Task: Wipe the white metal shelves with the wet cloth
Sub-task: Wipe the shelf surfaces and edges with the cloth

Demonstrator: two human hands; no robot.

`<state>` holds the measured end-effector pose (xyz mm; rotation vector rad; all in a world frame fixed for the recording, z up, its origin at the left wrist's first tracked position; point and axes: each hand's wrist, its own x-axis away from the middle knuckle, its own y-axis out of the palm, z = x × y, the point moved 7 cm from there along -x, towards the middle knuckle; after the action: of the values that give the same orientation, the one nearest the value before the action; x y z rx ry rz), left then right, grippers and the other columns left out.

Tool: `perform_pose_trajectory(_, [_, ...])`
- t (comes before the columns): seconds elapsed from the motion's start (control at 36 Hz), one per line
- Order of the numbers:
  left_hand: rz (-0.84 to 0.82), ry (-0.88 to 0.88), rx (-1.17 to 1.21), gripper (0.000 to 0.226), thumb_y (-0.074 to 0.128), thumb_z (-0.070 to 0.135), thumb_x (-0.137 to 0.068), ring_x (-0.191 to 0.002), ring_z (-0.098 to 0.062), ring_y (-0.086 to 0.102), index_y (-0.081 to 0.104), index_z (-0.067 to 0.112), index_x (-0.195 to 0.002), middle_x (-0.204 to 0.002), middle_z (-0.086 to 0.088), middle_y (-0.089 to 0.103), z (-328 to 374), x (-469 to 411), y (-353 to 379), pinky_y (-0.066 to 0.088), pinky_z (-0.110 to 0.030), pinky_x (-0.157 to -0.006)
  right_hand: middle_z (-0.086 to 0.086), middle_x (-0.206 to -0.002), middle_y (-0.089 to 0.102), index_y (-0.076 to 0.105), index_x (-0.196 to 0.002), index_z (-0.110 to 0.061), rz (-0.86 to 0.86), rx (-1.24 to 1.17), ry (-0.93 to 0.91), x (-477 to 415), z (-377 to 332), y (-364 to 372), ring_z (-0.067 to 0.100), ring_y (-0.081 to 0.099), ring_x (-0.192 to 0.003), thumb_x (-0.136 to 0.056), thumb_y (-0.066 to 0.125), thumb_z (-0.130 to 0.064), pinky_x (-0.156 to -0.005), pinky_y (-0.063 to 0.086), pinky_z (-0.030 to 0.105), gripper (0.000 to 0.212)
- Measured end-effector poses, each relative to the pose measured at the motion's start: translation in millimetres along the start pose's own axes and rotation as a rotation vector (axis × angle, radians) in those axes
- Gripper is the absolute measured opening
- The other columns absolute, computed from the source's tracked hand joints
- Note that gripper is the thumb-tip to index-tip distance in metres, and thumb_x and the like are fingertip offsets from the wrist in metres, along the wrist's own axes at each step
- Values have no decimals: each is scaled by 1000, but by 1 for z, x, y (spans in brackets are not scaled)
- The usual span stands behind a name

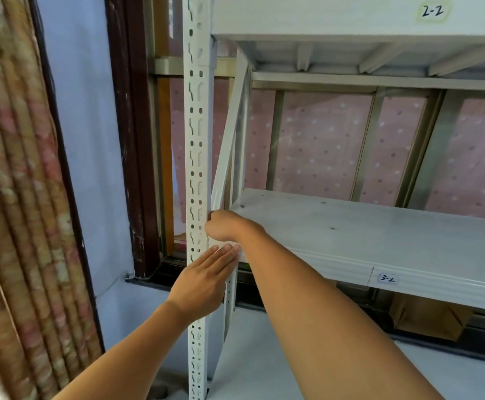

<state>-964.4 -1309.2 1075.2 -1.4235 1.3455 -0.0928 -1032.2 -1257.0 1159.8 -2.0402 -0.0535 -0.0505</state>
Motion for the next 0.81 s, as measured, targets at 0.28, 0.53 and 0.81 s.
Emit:
perform_pose_trajectory(0.28, [74, 2, 53, 53, 46, 13, -85, -139, -25, 45, 60, 6, -136, -147, -12, 51, 5, 0, -8, 32, -43, -119, 8, -118, 65, 60, -124, -13, 84, 72, -55, 16, -1, -8, 27, 61, -97, -101, 40, -25, -91, 52, 40, 33])
perform_pose_trajectory(0.53, [147, -55, 161, 45, 40, 15, -88, -114, -22, 66, 73, 7, -118, -120, -8, 71, -4, 2, -34, 48, -40, -107, 8, -101, 66, 61, -105, -15, 102, 204, -99, 35, -1, -8, 19, 59, -75, -98, 44, -22, -71, 50, 33, 19])
perform_pose_trajectory(0.81, [254, -694, 583, 43, 57, -1, -88, -117, -20, 61, 65, 13, -129, -128, -1, 65, -38, 14, -58, 49, -32, -96, 8, -126, 63, 65, -127, -16, 54, 41, -177, 80, 11, -16, 27, 59, -105, -101, 47, -22, -86, 49, 35, 32])
